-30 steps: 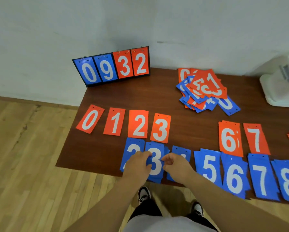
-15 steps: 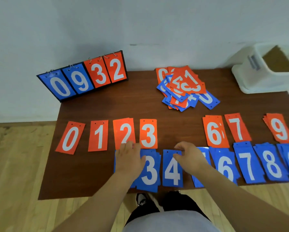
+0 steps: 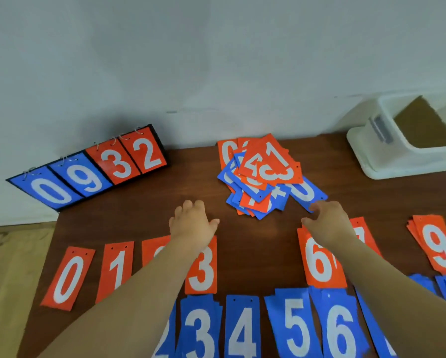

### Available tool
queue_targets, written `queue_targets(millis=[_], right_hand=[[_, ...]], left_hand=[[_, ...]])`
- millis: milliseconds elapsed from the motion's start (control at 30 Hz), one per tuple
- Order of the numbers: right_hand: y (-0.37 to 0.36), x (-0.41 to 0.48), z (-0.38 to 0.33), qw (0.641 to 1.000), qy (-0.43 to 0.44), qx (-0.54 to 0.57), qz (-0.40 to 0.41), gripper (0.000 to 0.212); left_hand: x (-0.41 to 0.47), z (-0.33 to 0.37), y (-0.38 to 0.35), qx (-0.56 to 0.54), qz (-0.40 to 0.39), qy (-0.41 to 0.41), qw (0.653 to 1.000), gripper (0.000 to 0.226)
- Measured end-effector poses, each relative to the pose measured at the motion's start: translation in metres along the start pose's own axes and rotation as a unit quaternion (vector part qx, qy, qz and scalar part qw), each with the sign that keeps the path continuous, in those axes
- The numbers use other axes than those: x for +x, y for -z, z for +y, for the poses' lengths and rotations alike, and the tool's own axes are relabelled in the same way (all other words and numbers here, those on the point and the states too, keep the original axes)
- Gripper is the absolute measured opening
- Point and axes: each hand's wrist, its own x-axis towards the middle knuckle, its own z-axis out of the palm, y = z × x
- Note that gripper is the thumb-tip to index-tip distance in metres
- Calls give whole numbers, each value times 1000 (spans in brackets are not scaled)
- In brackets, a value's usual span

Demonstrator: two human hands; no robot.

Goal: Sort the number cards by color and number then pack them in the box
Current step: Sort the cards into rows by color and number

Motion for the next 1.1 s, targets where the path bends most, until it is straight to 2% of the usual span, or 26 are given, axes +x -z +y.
queue_targets(millis=[167, 267, 400, 533, 667, 767, 867, 933, 1000, 1100], right_hand=[[-2, 59, 7, 1000, 2, -12, 1, 57], [-5, 79, 12, 999, -15, -32, -7, 65], [0, 95, 17, 998, -45, 10, -34, 70], [3, 107, 22, 996, -66, -2, -54, 70], [6, 108, 28, 993, -86, 71, -28, 46], [9, 100, 37, 980, -119, 154, 43, 32], [14, 83, 36, 950, -147, 246, 127, 30], [16, 67, 26, 925, -146, 314, 153, 29], [17, 48, 11, 907, -126, 371, 155, 28], [17, 10, -18, 901, -80, 405, 136, 26]], left_hand=[[77, 40, 7, -28, 29, 19, 999, 64], [111, 57, 4, -87, 20, 21, 996, 61], [134, 70, -1, -190, 22, 47, 980, 47], [141, 72, -9, -235, 39, 79, 968, 36], [134, 64, -6, -269, 78, 118, 953, 36], [120, 47, -3, -318, 108, 131, 933, 31], [98, 24, -2, -354, 130, 155, 913, 28], [78, 9, -2, -388, 146, 160, 896, 28], [56, -7, -1, -424, 159, 158, 878, 27], [23, -33, -1, -473, 163, 153, 852, 23]])
